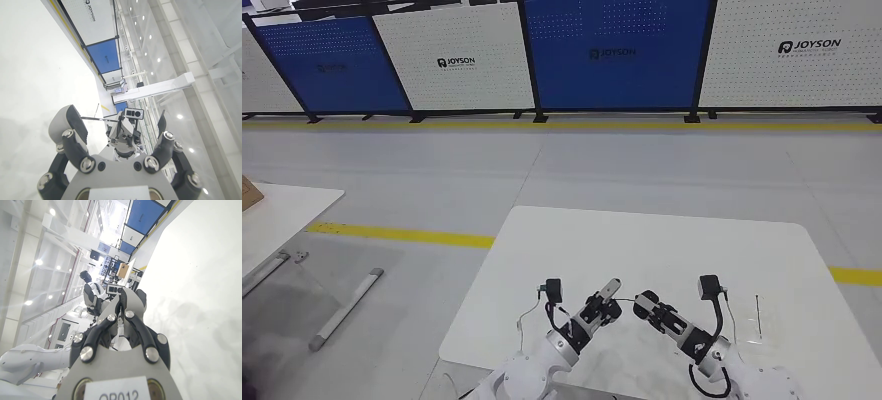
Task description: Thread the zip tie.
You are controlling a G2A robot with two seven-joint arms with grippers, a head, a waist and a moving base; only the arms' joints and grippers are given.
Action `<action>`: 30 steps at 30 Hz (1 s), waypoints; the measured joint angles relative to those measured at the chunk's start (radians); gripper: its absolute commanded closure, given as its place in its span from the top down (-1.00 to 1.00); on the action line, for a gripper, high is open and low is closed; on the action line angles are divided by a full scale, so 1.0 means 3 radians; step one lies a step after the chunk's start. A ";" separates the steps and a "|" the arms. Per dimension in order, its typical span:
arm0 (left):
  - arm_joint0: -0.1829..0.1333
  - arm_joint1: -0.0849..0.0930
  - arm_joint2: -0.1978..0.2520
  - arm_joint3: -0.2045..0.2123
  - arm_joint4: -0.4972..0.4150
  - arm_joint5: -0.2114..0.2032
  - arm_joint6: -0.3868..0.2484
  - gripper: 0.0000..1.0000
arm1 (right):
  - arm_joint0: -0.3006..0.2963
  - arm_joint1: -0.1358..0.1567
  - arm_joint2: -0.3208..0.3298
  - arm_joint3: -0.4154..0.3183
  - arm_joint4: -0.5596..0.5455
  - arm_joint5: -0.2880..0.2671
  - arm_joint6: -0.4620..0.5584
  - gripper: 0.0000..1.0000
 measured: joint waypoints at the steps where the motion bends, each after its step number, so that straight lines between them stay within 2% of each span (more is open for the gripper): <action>1: -0.0002 -0.0004 -0.0002 0.0010 0.0013 -0.0039 0.0043 1.00 | 0.0000 0.0000 0.0000 0.0000 0.0000 0.0000 0.0000 -1.00; 3: -0.0008 -0.0009 0.0003 0.0030 0.0059 -0.0097 0.0105 1.00 | 0.0000 0.0000 0.0000 0.0000 0.0000 0.0000 0.0000 -1.00; 4: -0.0015 -0.0012 0.0012 0.0048 0.0089 -0.0119 0.0131 0.60 | 0.0000 0.0000 0.0000 0.0000 0.0000 0.0000 0.0000 -1.00; 5: -0.0021 -0.0015 0.0018 0.0063 0.0103 -0.0124 0.0146 0.04 | 0.0000 0.0000 0.0000 0.0000 0.0000 0.0000 0.0000 -1.00; 6: -0.0027 -0.0018 0.0022 0.0078 0.0112 -0.0124 0.0160 -0.18 | 0.0000 0.0000 0.0000 0.0000 0.0000 0.0000 0.0000 -1.00; 8: -0.0036 -0.0022 0.0031 0.0115 0.0128 -0.0117 0.0175 -0.20 | 0.0000 0.0000 0.0000 0.0000 0.0000 0.0000 0.0000 -1.00; 12: -0.0038 -0.0024 0.0042 0.0158 0.0168 -0.0142 0.0151 -0.42 | 0.0000 0.0000 0.0000 0.0000 0.0000 0.0000 0.0000 -1.00; 14: -0.0038 -0.0025 0.0046 0.0166 0.0168 -0.0154 0.0130 -0.36 | 0.0000 0.0000 0.0000 0.0000 0.0000 0.0000 0.0000 -1.00; 15: -0.0038 -0.0026 0.0047 0.0169 0.0163 -0.0157 0.0121 -0.46 | 0.0000 0.0000 0.0000 0.0000 0.0000 0.0000 0.0000 -1.00; 20: -0.0050 -0.0029 0.0026 0.0189 0.0103 -0.0182 0.0094 -0.58 | 0.0000 0.0000 0.0000 0.0000 0.0000 0.0000 0.0000 -1.00; 22: -0.0046 -0.0028 0.0016 0.0190 0.0095 -0.0201 0.0077 -0.76 | 0.0000 0.0000 0.0000 0.0000 0.0000 0.0000 0.0000 -1.00; 26: -0.0035 -0.0026 0.0004 0.0190 0.0099 -0.0224 0.0051 -0.68 | 0.0000 0.0000 0.0000 0.0000 0.0000 0.0000 0.0000 -1.00; 29: -0.0025 -0.0025 0.0011 0.0181 0.0136 -0.0239 0.0030 -0.50 | 0.0000 0.0000 0.0000 0.0000 0.0000 0.0000 0.0000 -1.00; 30: -0.0020 -0.0024 0.0014 0.0178 0.0155 -0.0247 0.0018 -0.52 | 0.0000 0.0000 0.0000 0.0000 0.0000 0.0000 0.0000 -1.00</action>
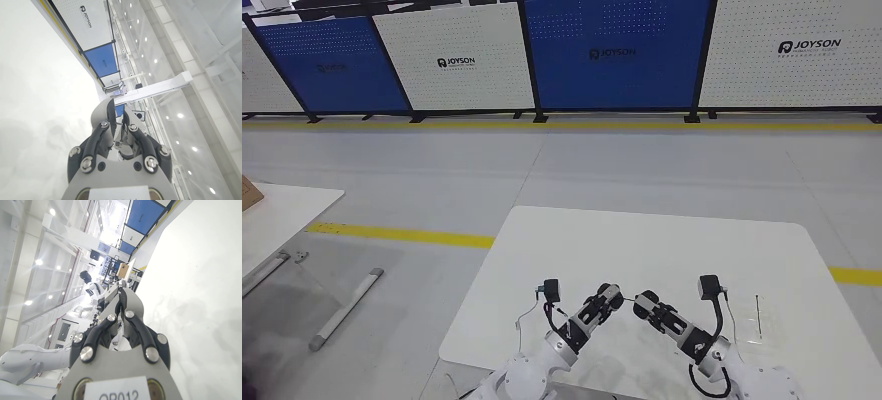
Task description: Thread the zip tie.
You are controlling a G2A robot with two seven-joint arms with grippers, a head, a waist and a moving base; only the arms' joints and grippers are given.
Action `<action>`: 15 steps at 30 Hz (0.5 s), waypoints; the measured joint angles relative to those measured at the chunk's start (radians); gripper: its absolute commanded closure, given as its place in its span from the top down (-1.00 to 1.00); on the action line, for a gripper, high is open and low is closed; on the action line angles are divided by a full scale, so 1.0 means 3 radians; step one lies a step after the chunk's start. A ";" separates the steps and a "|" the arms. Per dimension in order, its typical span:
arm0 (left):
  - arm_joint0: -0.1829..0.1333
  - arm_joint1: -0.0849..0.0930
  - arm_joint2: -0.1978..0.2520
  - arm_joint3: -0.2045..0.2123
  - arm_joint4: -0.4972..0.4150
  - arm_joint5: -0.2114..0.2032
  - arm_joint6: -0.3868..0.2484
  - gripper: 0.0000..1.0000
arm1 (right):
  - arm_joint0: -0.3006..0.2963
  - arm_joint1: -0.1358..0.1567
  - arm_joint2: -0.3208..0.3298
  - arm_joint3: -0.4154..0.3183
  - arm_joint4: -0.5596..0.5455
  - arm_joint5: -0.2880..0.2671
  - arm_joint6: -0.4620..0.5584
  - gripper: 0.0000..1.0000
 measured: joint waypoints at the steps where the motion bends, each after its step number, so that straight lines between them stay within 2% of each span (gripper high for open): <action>1: 0.0008 0.0002 0.0002 -0.0004 0.0031 -0.0015 -0.0016 -0.54 | 0.0000 0.0000 0.0000 0.0000 0.0000 0.0000 0.0000 -1.00; 4: 0.0035 0.0008 -0.0003 -0.0015 0.0087 -0.0057 -0.0036 -0.58 | 0.0000 0.0000 0.0000 0.0000 0.0000 0.0000 0.0000 -1.00; 5: 0.0044 0.0010 -0.0006 -0.0019 0.0098 -0.0069 -0.0045 -0.64 | 0.0000 0.0000 0.0000 0.0000 0.0000 0.0000 0.0000 -1.00; 7: 0.0064 0.0015 -0.0015 -0.0031 0.0123 -0.0093 -0.0067 -0.88 | 0.0000 0.0000 0.0000 0.0000 0.0000 0.0000 0.0000 -1.00; 8: 0.0074 0.0017 -0.0018 -0.0035 0.0134 -0.0102 -0.0078 -0.90 | 0.0000 0.0000 0.0000 0.0000 0.0000 0.0000 0.0000 -1.00; 10: 0.0094 0.0022 -0.0025 -0.0044 0.0158 -0.0119 -0.0098 -0.84 | 0.0000 0.0000 0.0000 0.0000 0.0000 0.0000 0.0000 -1.00; 13: 0.0114 0.0028 -0.0025 -0.0047 0.0193 -0.0121 -0.0124 -0.58 | 0.0000 0.0000 0.0000 0.0000 0.0000 0.0000 0.0000 -1.00; 15: 0.0119 0.0029 -0.0024 -0.0051 0.0202 -0.0119 -0.0130 -0.52 | 0.0000 0.0000 0.0000 0.0000 0.0000 0.0000 0.0000 -1.00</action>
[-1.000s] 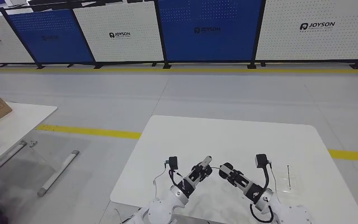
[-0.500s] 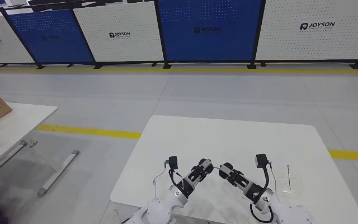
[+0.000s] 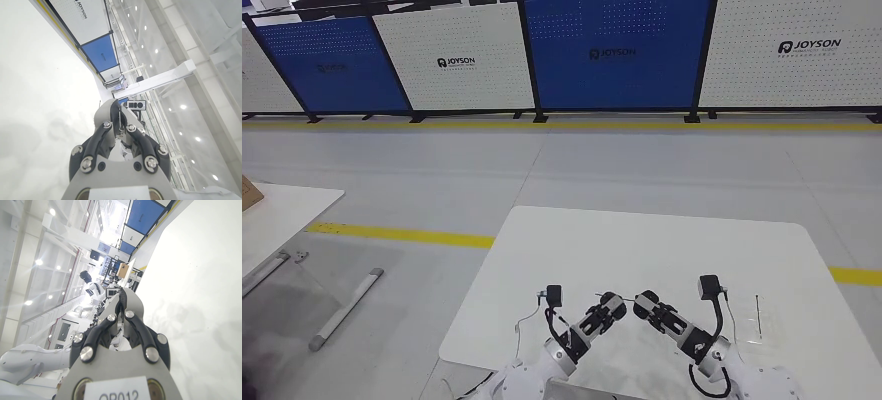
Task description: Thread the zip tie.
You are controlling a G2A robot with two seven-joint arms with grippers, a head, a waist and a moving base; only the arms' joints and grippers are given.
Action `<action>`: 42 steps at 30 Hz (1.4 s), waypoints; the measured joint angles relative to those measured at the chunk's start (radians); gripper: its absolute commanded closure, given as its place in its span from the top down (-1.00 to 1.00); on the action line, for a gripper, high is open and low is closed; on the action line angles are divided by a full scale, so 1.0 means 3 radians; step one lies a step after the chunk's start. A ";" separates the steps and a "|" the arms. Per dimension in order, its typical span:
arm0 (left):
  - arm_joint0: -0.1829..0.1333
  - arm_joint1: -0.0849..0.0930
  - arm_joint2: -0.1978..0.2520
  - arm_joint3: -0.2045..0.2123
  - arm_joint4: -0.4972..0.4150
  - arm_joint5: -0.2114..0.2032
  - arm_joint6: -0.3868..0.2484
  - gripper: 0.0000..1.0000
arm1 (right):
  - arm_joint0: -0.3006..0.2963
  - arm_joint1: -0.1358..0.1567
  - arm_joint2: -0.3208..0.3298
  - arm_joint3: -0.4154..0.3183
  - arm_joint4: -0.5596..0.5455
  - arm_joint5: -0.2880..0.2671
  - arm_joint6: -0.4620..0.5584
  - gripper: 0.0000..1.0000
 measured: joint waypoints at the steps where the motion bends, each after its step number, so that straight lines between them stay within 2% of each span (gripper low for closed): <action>1: 0.0002 0.0000 0.0000 -0.0003 0.0000 0.0000 0.0000 -0.48 | 0.0000 0.0000 0.0000 0.0000 0.0000 0.0000 0.0000 -1.00; 6: -0.0004 -0.0002 0.0005 -0.0017 -0.0028 0.0012 0.0006 -0.38 | 0.0000 0.0000 0.0000 0.0000 0.0000 0.0000 0.0000 -1.00; 10: -0.0015 -0.0006 0.0020 -0.0023 -0.0017 0.0025 0.0024 -0.74 | 0.0000 0.0000 0.0000 0.0000 0.0000 0.0000 0.0000 -1.00; 11: -0.0017 -0.0007 0.0023 -0.0023 -0.0015 0.0027 0.0030 -0.94 | 0.0000 0.0000 0.0000 0.0000 0.0000 0.0000 0.0000 -1.00; 12: -0.0019 -0.0008 0.0026 -0.0022 -0.0015 0.0028 0.0034 -1.00 | 0.0000 0.0000 0.0000 0.0000 0.0000 0.0000 0.0000 -1.00; 29: -0.0023 -0.0010 0.0053 -0.0008 0.0038 -0.0025 0.0038 -1.00 | -0.0001 0.0000 0.0000 0.0000 -0.0001 0.0000 -0.0002 -0.98; 30: -0.0020 -0.0009 0.0052 -0.0012 0.0039 -0.0028 0.0036 -1.00 | -0.0004 -0.0001 -0.0002 -0.0004 -0.0008 0.0003 -0.0012 -0.10; 31: -0.0015 -0.0009 0.0051 -0.0019 0.0038 -0.0030 0.0034 -1.00 | -0.0009 -0.0003 -0.0007 -0.0011 -0.0030 0.0009 -0.0017 0.68; 32: -0.0011 -0.0009 0.0051 -0.0024 0.0029 -0.0030 0.0032 -1.00 | -0.0011 -0.0003 -0.0009 -0.0015 -0.0039 0.0012 -0.0011 1.00; 36: -0.0016 -0.0010 0.0036 -0.0027 -0.0066 0.0010 0.0029 -1.00 | -0.0021 -0.0005 0.0019 -0.0007 0.0010 0.0013 0.0021 1.00; 42: 0.0009 0.0007 -0.0024 0.0021 -0.0073 0.0025 -0.0048 -1.00 | -0.0133 0.0014 0.0181 -0.0025 0.0082 -0.0098 0.0005 1.00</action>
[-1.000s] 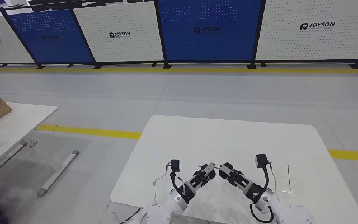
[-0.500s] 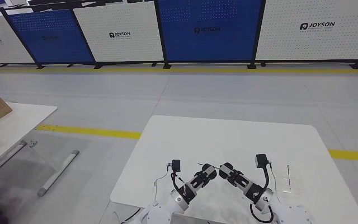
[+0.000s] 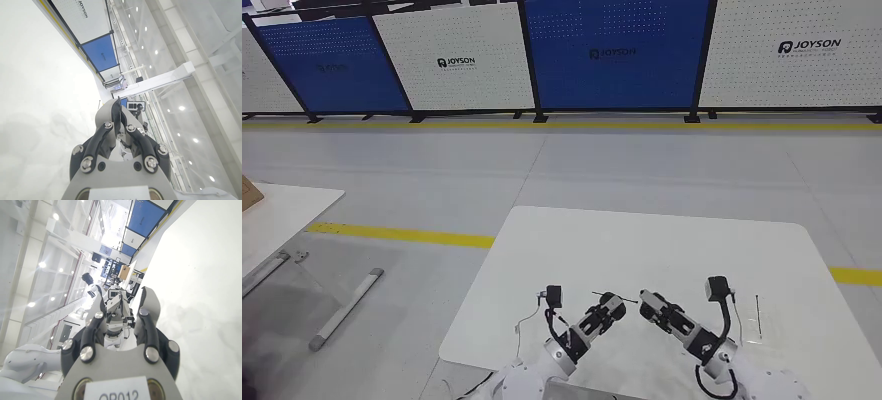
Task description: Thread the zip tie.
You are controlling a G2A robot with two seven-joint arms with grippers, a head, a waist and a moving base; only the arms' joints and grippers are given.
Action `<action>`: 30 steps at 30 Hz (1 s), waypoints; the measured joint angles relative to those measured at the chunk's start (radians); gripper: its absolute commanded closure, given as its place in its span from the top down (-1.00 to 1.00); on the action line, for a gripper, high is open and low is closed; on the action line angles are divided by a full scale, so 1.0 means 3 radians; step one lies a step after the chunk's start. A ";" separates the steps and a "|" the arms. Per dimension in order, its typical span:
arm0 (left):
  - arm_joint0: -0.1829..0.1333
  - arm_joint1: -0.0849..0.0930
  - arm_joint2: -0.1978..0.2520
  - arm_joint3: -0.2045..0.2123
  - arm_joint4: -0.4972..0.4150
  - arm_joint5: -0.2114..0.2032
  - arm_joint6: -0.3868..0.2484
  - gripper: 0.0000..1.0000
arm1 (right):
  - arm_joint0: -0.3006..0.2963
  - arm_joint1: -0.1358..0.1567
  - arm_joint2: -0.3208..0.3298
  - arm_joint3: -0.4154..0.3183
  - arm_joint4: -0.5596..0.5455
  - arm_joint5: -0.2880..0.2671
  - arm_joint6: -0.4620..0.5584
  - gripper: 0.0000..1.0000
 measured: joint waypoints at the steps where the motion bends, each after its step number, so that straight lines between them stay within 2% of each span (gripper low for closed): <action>1: 0.0014 0.0007 -0.0019 0.0001 0.0023 -0.0003 -0.0027 -1.00 | -0.0043 0.0008 0.0052 -0.0015 0.0016 -0.0024 -0.0002 1.00; 3: 0.0042 0.0018 -0.0041 -0.0004 0.0045 -0.0010 -0.0073 -1.00 | -0.0117 0.0022 0.0134 -0.0043 0.0045 -0.0059 0.0000 1.00; 6: 0.0075 0.0032 -0.0070 -0.0028 0.0044 -0.0033 -0.0157 -1.00 | -0.0197 0.0041 0.0196 -0.0099 0.0082 -0.0109 0.0195 1.00; 17: 0.0076 0.0032 -0.0071 -0.0030 0.0046 -0.0037 -0.0160 -1.00 | -0.0195 0.0041 0.0193 -0.0098 0.0081 -0.0108 0.0166 1.00; 21: 0.0055 0.0029 -0.0118 -0.0082 -0.0117 -0.0019 -0.0114 -1.00 | -0.0195 0.0041 0.0193 -0.0099 0.0081 -0.0108 0.0166 1.00; 25: 0.0103 0.0034 -0.0247 -0.0306 -0.0371 -0.0122 -0.0032 -1.00 | -0.0195 0.0041 0.0193 -0.0099 0.0081 -0.0108 0.0166 1.00; 30: 0.0176 0.0040 -0.0401 -0.0681 -0.0591 -0.0119 -0.0046 -1.00 | -0.0195 0.0041 0.0193 -0.0099 0.0081 -0.0108 0.0166 1.00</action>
